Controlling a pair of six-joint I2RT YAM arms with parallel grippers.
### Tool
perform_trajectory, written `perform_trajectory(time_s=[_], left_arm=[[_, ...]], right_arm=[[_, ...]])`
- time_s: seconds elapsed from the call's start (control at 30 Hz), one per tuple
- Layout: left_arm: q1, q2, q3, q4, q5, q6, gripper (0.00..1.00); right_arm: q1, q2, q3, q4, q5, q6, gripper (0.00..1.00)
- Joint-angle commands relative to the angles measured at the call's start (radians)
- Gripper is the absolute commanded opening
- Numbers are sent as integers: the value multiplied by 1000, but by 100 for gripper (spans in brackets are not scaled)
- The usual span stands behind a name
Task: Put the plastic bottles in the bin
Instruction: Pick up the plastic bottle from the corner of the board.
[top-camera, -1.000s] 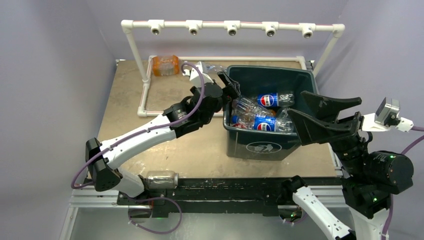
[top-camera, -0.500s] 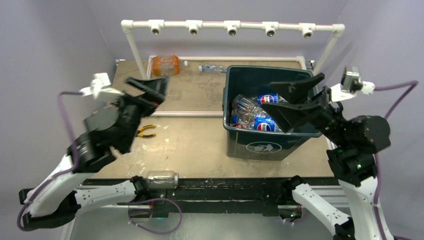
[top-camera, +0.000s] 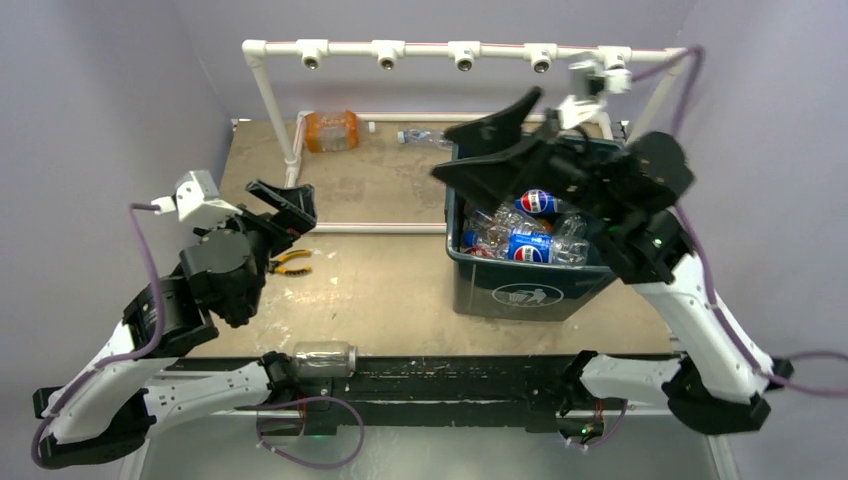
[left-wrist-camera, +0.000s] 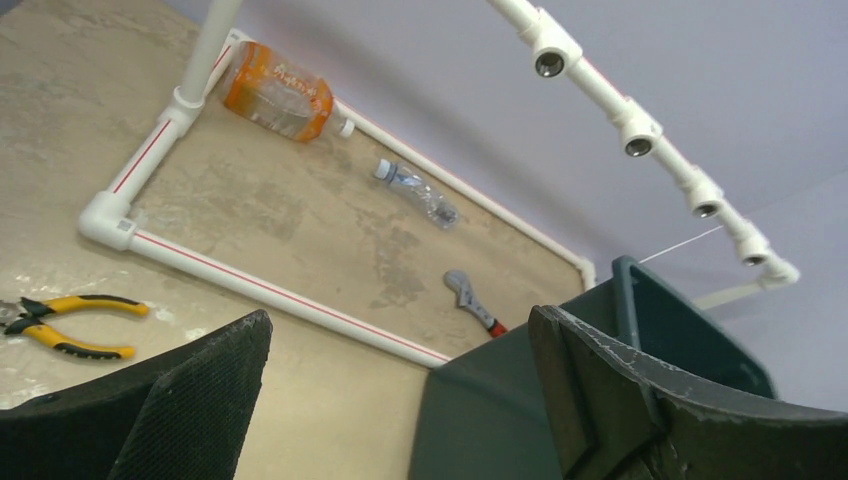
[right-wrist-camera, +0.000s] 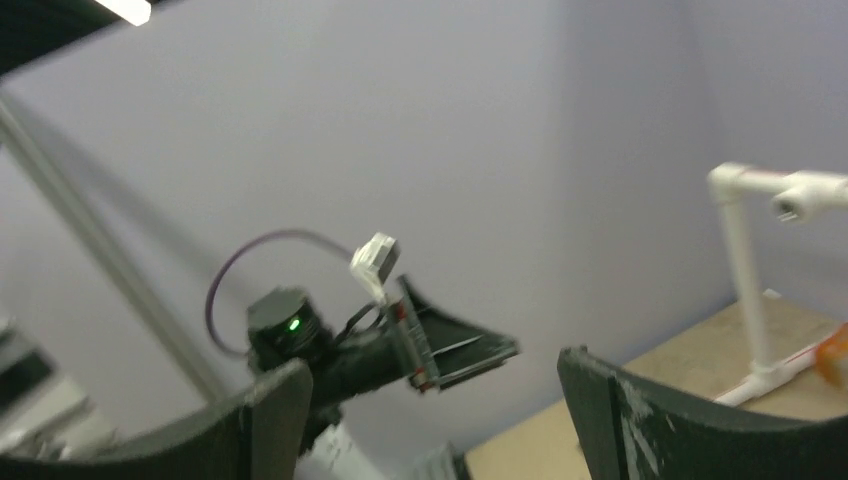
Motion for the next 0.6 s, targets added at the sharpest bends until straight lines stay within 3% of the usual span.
perform_trajectory(time_s=[0.0,0.13,0.4,0.57], left_arm=[[-3,16,19,-59,-47,6,99],[-3,-36,39,-120,-138,-22,99],[-2,-120,147,-336,-362,-115,99],[-3,-157,140,-309,-402,-79,99]], right_arm=[[239,104,117,-94,238,-171,99],[403,120,26,-51,391,-208,98],[578,69,-343,193,631,-178,95],[695,156,-370,258,742,-209,93]])
